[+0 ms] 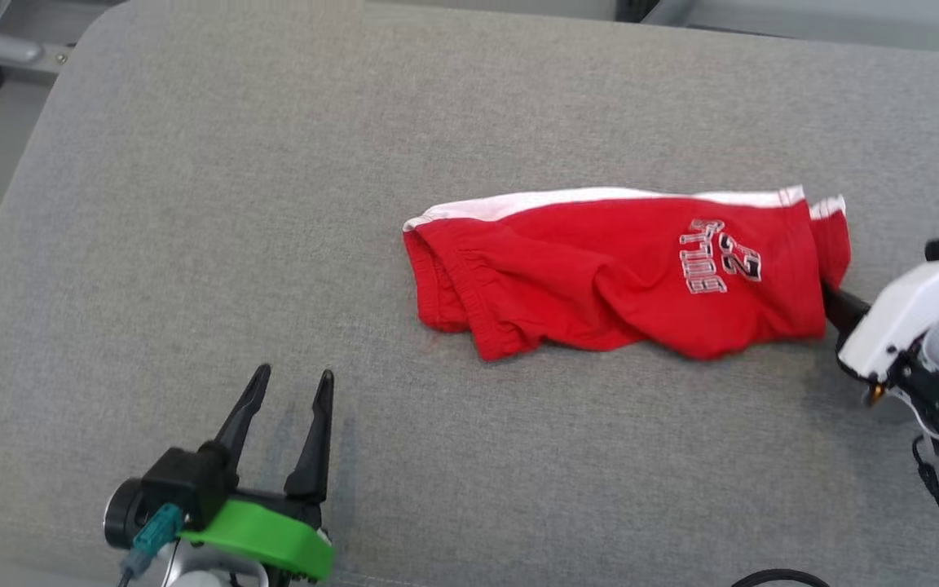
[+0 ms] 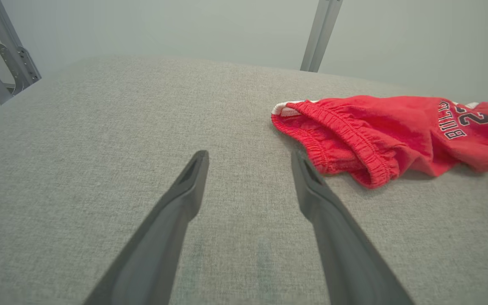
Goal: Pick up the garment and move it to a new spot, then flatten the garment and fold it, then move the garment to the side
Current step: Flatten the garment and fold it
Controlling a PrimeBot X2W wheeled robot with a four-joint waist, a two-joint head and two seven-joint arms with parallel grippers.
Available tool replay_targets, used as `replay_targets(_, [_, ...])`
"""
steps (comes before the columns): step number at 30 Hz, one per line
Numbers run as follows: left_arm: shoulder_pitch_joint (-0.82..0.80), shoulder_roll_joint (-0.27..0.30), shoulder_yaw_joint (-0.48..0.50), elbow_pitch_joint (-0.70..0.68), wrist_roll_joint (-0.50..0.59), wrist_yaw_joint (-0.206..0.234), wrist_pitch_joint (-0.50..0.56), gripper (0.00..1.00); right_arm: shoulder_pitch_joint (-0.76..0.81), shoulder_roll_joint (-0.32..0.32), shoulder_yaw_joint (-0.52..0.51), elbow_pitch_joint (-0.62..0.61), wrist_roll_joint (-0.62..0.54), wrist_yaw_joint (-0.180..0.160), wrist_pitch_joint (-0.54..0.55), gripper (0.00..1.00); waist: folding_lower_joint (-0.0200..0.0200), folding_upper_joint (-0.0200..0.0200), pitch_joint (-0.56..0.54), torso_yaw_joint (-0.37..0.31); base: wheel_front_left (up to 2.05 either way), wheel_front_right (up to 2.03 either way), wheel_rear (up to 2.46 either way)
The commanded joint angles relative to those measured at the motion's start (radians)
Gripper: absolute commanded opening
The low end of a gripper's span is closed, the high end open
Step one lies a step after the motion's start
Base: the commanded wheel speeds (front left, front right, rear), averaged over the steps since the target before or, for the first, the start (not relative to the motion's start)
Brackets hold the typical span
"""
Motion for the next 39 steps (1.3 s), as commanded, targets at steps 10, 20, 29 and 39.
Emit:
replay_targets(10, [0.193,0.001,0.067,-0.045,0.062,-0.042,-0.003,1.0,0.226,-0.013,-0.18,-0.082,0.006,-0.001,-0.016,0.0,0.0,0.0,-0.148,-0.143,0.0,0.0,0.0])
replay_targets(20, [0.213,-0.071,0.095,-0.014,0.097,-0.092,-0.003,1.0,0.217,0.036,-0.2,-0.169,-0.08,-0.001,-0.018,0.0,0.0,0.0,-0.143,-0.106,0.0,0.0,0.0])
replay_targets(29, [0.171,-0.104,0.11,0.006,0.125,-0.124,-0.003,1.0,0.107,0.093,0.096,-0.347,-0.082,-0.001,0.075,0.0,0.0,0.0,-0.119,-0.059,0.0,0.0,0.0])
replay_targets(39, [0.127,-0.12,0.102,0.03,0.122,-0.145,-0.003,1.0,-0.014,0.173,0.285,-0.189,-0.124,-0.001,0.04,0.0,0.0,0.0,-0.088,-0.005,0.0,0.0,0.0])
